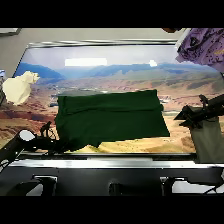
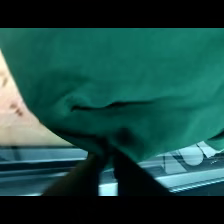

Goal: Fold the clothes and pants, and hang the long-sleeved shirts on hangers.

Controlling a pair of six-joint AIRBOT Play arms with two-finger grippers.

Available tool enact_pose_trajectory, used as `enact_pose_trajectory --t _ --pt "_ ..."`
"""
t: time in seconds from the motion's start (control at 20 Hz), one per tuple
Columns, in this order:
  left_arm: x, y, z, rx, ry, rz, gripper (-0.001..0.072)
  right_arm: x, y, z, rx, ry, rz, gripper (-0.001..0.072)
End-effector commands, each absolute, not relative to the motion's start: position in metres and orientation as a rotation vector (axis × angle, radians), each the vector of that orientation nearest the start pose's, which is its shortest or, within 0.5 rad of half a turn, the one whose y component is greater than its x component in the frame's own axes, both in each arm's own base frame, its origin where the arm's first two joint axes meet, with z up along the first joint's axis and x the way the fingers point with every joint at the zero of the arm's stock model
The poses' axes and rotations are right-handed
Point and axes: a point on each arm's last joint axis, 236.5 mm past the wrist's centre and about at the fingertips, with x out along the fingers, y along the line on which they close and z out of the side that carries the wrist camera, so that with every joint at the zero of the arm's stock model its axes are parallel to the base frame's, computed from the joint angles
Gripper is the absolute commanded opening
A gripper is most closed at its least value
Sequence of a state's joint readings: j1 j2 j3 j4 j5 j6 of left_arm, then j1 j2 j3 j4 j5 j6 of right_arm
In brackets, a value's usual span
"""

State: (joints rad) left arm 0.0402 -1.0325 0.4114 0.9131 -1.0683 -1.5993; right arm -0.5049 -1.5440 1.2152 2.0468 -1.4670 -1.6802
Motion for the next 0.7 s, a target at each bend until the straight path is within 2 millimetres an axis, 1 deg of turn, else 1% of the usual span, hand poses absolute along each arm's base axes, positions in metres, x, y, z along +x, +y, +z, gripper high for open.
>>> enact_pose_trajectory --t 0.0,0.2,0.25,0.35,0.45,0.55,0.65 --pt "0.201 -0.123 -0.103 -0.788 1.597 -0.108 0.0024 0.328 -0.067 -0.052 0.766 1.599 0.011 0.0410" --pt "0.200 -0.123 -0.102 -0.788 1.601 -0.112 0.0024 0.308 -0.049 -0.072 0.802 1.652 0.059 0.0420" --pt "0.200 -0.123 -0.101 -0.787 1.602 -0.114 0.0024 0.303 -0.045 -0.078 0.815 1.661 0.061 0.0430" --pt "0.198 -0.124 -0.101 -0.788 1.611 -0.118 0.0024 0.294 -0.038 -0.086 0.825 1.681 0.076 0.0474" --pt "0.197 -0.125 -0.101 -0.788 1.615 -0.119 0.0024 0.286 -0.033 -0.092 0.835 1.699 0.085 0.0474" --pt "0.197 -0.125 -0.101 -0.788 1.615 -0.119 0.0024 0.285 -0.031 -0.096 0.845 1.691 0.081 0.0474" --pt "0.197 -0.125 -0.101 -0.788 1.616 -0.120 0.0024 0.290 -0.026 -0.099 0.873 1.663 0.087 0.0473"
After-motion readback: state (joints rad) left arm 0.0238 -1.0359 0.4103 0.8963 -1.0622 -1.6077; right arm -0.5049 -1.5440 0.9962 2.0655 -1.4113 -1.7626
